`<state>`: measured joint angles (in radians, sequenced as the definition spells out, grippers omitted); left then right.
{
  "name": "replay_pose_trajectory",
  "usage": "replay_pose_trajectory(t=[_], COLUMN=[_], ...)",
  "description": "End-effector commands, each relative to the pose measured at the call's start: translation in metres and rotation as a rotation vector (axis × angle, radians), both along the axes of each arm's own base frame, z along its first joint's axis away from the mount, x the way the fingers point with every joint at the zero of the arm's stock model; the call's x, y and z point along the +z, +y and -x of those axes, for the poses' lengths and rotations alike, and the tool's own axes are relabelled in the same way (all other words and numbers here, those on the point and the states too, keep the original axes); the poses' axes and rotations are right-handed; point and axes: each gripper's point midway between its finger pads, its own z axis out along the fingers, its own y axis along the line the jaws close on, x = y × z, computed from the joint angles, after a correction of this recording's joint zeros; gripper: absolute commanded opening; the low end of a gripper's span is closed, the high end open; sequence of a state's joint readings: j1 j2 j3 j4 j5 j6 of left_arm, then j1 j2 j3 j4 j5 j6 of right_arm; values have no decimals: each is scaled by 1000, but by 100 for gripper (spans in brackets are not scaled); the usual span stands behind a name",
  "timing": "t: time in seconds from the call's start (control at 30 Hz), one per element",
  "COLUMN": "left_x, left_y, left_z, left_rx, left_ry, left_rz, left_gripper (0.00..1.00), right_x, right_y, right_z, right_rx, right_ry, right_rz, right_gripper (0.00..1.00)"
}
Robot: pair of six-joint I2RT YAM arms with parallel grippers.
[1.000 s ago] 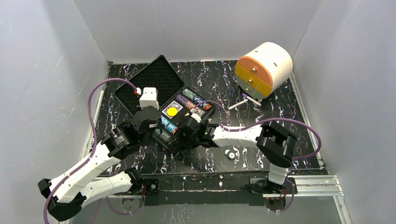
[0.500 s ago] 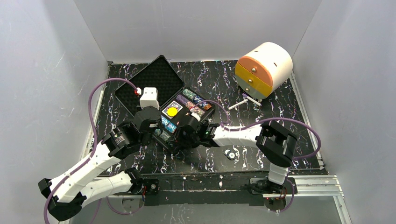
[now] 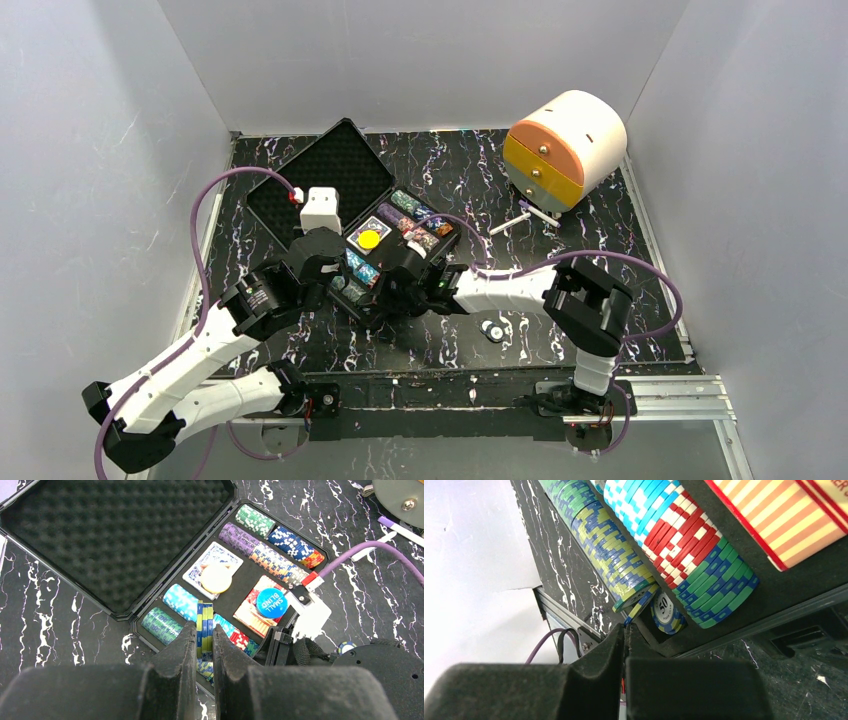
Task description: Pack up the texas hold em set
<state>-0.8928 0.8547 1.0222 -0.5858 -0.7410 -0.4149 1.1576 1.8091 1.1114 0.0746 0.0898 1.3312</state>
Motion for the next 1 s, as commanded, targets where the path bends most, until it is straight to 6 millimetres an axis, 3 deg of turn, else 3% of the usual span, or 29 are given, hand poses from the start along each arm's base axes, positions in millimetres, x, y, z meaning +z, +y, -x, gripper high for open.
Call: replay_pose_trajectory(t=[0.0, 0.3, 0.53, 0.67, 0.73, 0.87, 0.97], left_x=[2, 1, -1, -1, -2, -3, -5], left_y=[7, 9, 9, 8, 8, 7, 8], left_z=[-1, -1, -1, -1, -1, 0, 1], left_rx=[33, 38, 38, 36, 38, 33, 31], left_ry=[-12, -12, -9, -6, -6, -1, 8], left_rz=[-14, -17, -21, -21, -20, -19, -24], left_gripper=[0, 0, 0, 0, 0, 0, 0], right_x=[-11, -26, -26, -24, -18, -1, 14], right_y=[0, -10, -28, -26, -23, -25, -31], right_z=[-1, 4, 7, 8, 8, 6, 2], right_rx=[11, 7, -25, -15, -2, 2, -2], right_ry=[8, 53, 55, 51, 45, 5, -39], right_rz=[43, 106, 111, 102, 90, 76, 74], right_gripper=[6, 1, 1, 1, 8, 36, 50])
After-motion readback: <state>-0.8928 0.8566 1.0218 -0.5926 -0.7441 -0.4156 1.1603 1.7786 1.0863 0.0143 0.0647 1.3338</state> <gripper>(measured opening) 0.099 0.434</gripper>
